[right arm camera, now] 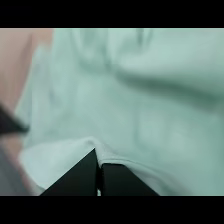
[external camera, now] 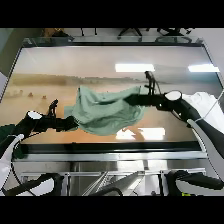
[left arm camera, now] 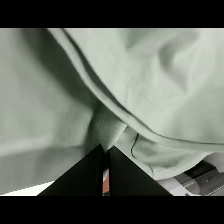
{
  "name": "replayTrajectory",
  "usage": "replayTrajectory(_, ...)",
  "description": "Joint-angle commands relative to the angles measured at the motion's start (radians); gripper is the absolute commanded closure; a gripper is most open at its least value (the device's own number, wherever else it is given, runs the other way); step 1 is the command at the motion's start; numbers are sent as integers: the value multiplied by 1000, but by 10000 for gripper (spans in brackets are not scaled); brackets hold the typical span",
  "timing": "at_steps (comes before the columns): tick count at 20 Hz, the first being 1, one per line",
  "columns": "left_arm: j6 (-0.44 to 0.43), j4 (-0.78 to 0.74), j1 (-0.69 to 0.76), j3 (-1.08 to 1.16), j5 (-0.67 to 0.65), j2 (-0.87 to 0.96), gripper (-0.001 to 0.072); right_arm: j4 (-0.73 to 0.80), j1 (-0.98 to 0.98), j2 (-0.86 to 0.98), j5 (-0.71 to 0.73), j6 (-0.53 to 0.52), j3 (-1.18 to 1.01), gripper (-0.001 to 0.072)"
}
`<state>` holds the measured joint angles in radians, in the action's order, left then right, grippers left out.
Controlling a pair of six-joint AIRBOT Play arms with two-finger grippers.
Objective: Fold the shirts.
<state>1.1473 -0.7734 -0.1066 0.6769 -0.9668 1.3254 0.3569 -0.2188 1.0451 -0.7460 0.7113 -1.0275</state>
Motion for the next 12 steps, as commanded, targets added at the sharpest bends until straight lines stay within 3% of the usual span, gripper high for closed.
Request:
replayTrajectory(1, -15, 6, -12, 1, -7, -6, 693, 17, 14, 79, 338, -153, -230, 696)
replayTrajectory(3, -20, -13, -18, 2, -6, -4, 694, 24, 53, 166, 551, -209, -335, 696)
replayTrajectory(5, -21, -47, -46, 2, -11, -4, 694, 24, 132, 275, 627, -222, -442, 696)
replayTrajectory(8, -21, -89, -140, 2, -21, -4, 694, 24, 264, 401, 621, -221, -514, 695)
replayTrajectory(12, -21, -122, -336, 77, -24, -3, 694, 24, 378, 425, 361, -206, -513, 696)
